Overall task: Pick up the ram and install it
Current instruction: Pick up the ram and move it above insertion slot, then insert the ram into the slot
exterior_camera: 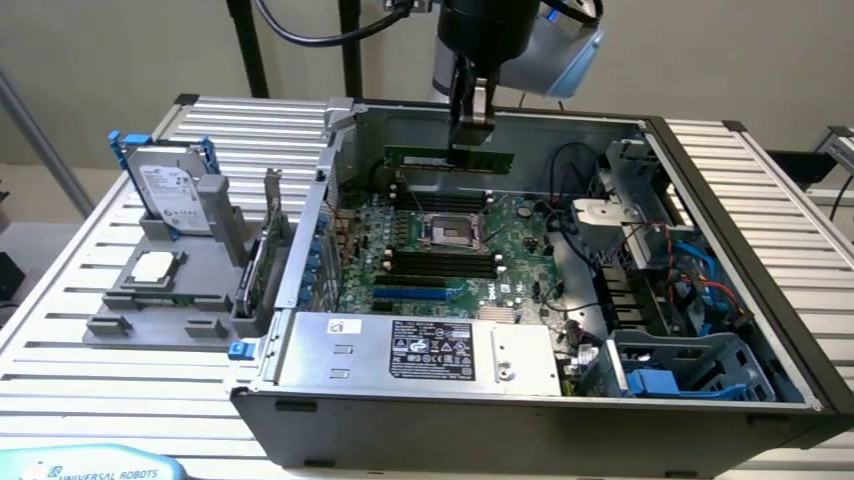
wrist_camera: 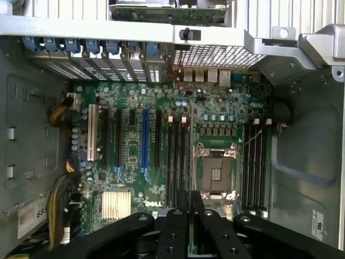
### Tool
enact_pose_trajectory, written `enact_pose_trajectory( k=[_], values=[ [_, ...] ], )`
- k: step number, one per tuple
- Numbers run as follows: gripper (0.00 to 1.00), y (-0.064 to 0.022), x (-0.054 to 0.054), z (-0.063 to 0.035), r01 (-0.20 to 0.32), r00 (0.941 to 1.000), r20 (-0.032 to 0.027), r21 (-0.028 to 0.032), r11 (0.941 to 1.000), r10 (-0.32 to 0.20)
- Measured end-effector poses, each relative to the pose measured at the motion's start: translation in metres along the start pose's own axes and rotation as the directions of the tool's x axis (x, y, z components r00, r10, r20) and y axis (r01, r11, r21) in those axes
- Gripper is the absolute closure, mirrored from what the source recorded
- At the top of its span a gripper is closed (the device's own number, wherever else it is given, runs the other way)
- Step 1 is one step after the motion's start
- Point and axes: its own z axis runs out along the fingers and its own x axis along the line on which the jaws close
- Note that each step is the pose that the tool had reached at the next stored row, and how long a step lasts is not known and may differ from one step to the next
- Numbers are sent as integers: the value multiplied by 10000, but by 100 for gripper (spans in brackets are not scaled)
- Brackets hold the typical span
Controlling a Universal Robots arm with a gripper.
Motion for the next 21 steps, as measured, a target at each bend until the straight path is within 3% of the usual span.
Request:
enact_pose_trajectory(
  k=[21],
  values=[
    [86, -9, -1, 9, 0, 10000, 4, -2, 10000, 0]
  ],
)
